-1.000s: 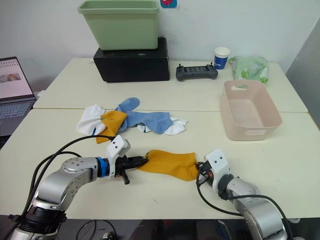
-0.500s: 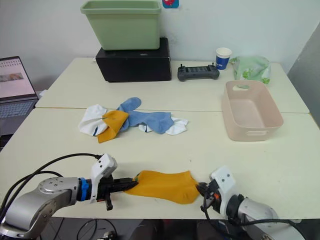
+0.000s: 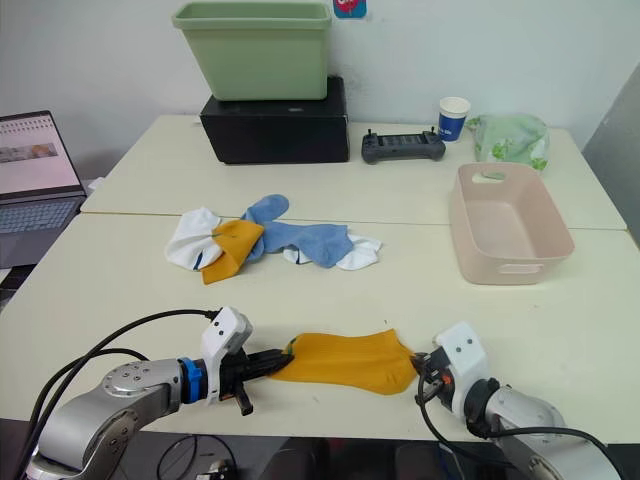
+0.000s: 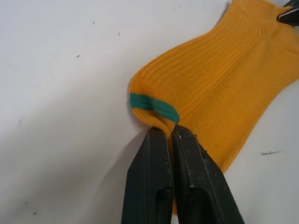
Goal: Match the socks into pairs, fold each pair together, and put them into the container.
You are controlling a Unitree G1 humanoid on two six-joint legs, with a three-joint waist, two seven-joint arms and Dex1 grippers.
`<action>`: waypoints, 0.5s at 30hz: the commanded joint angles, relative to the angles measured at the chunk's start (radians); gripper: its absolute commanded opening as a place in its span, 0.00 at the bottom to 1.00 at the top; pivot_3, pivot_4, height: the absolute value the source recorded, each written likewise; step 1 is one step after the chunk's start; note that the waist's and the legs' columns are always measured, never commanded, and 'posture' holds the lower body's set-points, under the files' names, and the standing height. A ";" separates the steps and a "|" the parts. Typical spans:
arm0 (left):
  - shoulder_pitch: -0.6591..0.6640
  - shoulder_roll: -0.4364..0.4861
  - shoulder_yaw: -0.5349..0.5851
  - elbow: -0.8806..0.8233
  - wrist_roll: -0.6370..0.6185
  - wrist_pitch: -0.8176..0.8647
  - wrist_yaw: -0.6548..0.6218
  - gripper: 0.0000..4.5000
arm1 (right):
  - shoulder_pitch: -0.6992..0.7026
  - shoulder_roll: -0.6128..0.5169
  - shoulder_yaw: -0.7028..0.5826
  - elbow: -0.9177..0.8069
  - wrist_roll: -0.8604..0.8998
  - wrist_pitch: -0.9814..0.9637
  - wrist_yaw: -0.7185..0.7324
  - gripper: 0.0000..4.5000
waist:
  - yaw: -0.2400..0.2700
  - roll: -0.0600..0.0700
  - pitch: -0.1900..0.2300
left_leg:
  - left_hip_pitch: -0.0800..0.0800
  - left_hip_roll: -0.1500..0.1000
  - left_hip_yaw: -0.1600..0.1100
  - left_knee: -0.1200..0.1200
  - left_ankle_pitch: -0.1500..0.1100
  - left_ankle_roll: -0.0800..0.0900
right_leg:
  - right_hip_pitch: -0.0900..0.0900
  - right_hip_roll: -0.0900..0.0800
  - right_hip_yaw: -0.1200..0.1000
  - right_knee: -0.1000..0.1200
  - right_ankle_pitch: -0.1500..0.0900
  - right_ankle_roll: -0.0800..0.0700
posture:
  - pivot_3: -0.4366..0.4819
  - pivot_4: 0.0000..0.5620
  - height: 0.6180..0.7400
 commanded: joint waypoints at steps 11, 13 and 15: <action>0.011 0.002 0.016 -0.002 -0.026 0.042 0.035 0.56 | -0.001 -0.007 -0.096 -0.027 0.057 0.020 -0.001 0.57 | -0.004 0.003 -0.002 | 0.001 0.000 0.000 0.000 0.000 0.000 | 0.001 0.000 0.000 -0.001 0.000 0.000 | 0.48 0.27 0.88; 0.026 0.014 0.048 -0.011 -0.037 0.038 0.032 0.69 | -0.013 -0.004 -0.111 -0.029 0.068 0.013 0.003 0.73 | -0.004 0.003 -0.002 | 0.001 0.000 0.000 0.000 0.000 0.000 | 0.001 0.000 0.000 -0.001 0.000 0.000 | 0.48 0.27 0.88; 0.038 0.022 0.083 -0.015 -0.050 0.040 0.033 0.82 | -0.022 -0.005 -0.118 -0.031 0.077 0.012 0.012 0.89 | -0.008 0.003 -0.002 | 0.001 0.000 0.000 0.000 0.000 0.000 | 0.001 0.001 0.000 0.000 0.000 0.000 | 0.48 0.27 0.88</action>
